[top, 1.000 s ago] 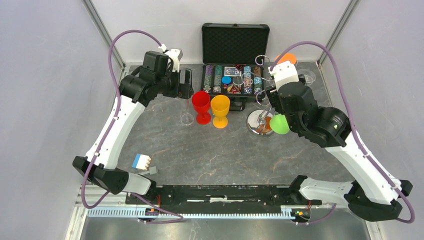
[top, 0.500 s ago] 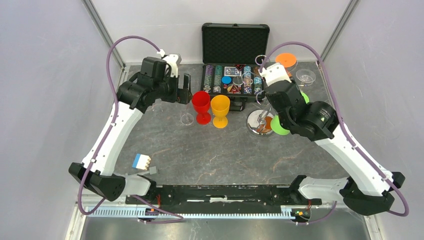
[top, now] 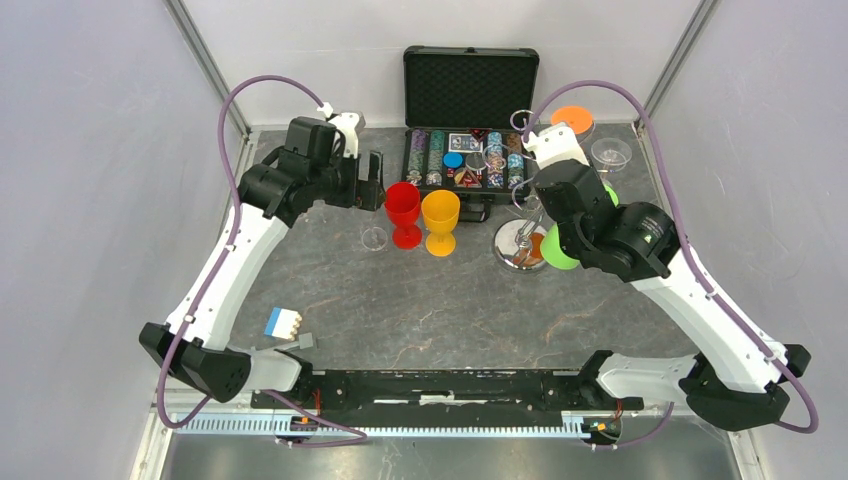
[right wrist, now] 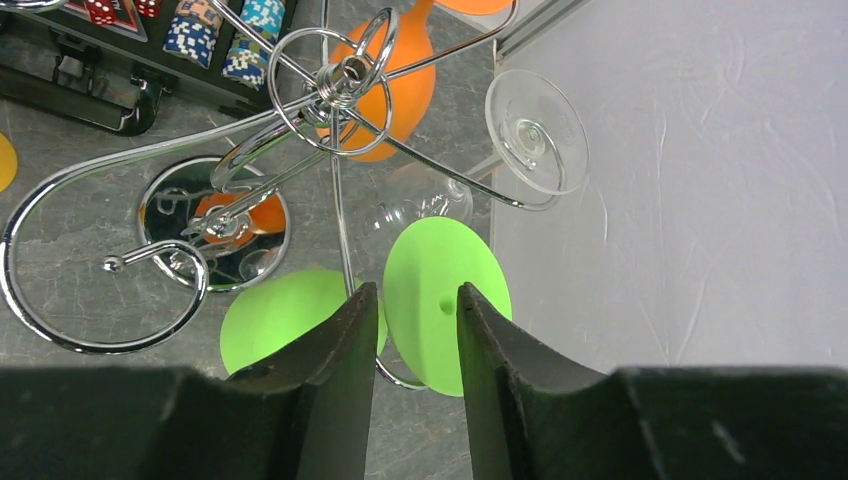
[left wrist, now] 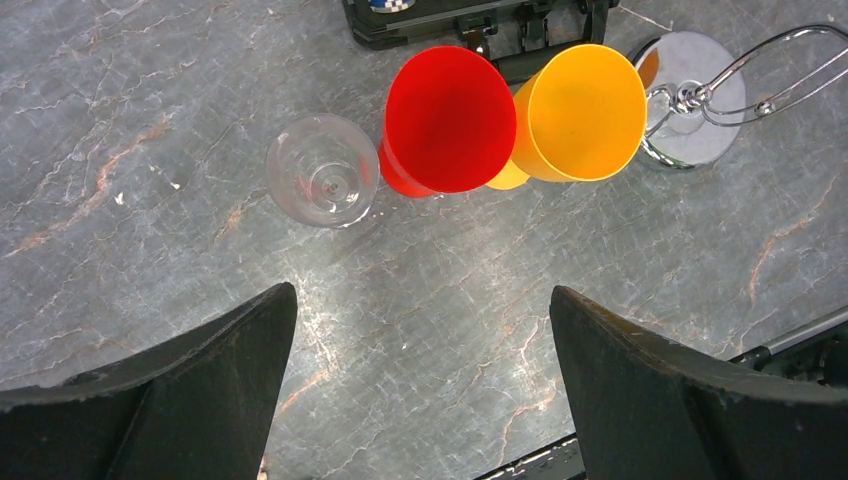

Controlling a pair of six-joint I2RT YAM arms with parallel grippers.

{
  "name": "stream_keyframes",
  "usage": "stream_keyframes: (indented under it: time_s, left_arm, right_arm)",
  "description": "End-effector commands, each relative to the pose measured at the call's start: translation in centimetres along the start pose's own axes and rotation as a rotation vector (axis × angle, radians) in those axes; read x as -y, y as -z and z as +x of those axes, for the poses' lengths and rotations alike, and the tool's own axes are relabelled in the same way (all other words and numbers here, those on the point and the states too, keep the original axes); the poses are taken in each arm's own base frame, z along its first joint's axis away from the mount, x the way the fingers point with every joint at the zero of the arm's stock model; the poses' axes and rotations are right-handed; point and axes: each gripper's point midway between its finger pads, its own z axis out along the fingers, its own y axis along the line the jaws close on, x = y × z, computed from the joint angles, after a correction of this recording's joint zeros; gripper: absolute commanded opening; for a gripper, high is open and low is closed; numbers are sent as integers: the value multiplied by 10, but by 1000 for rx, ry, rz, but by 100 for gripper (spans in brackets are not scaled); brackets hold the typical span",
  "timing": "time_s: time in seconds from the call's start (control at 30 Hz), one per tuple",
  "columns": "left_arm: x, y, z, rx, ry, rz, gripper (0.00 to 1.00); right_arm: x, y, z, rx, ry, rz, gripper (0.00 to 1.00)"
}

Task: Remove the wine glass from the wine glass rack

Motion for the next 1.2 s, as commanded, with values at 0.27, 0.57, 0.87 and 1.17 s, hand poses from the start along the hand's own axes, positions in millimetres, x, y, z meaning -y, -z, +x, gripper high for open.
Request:
stream_keyframes:
  time_s: [0.27,0.57,0.87,1.17]
  left_arm:
    - [8,0,-8,39,-11,48,100]
    - [7,-1,-6,35,-15,44,100]
    - [5,-3,-7,35,-12,31,100]
    - [3,-6,-8,30,-13,21,100]
  right_arm:
    - [-1,-4,-2,-4,51,17,48]
    - [4,-8,8,-44,90,85,41]
    - [9,-9,19,-78,170,120,39]
    - [7,-11,26,-84,275,91,29]
